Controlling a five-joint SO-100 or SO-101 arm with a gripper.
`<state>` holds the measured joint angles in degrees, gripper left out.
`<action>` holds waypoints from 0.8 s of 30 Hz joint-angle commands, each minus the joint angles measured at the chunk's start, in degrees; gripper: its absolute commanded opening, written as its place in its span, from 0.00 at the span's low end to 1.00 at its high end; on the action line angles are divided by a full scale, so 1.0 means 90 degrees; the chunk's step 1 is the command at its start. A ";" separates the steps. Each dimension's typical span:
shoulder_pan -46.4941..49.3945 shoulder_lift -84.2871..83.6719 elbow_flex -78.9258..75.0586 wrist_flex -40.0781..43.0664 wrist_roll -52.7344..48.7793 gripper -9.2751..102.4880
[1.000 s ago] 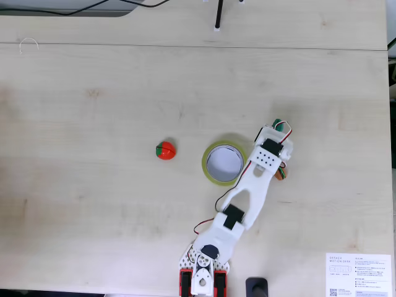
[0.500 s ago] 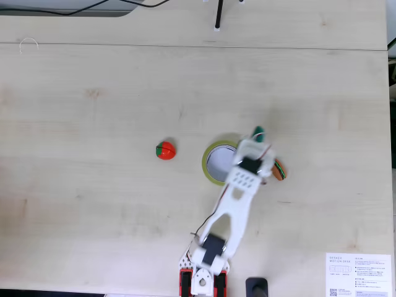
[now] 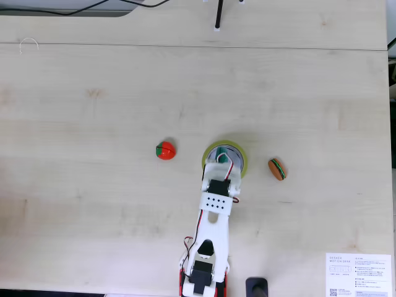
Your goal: Grasp a cucumber and put it in the hole.
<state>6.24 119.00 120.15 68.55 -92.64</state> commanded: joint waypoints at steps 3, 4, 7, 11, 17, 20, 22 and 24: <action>-0.0020 0.0244 -0.0010 -0.0400 -0.0039 0.17; 0.0000 0.0176 -0.0010 -0.0449 -0.0039 0.17; 0.0039 -0.0039 -0.0010 -0.0596 -0.0039 0.17; 0.0098 -0.0195 -0.0020 -0.0742 -0.0039 0.17; 0.0264 -0.0459 -0.0039 -0.0986 -0.0039 0.19; 0.0361 -0.0508 -0.0039 -0.0986 -0.0039 0.19; 0.0410 -0.0518 -0.0039 -0.1025 -0.0039 0.20; 0.0430 -0.0527 -0.0039 -0.1084 -0.0039 0.22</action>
<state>9.67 114.08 120.85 60.91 -92.64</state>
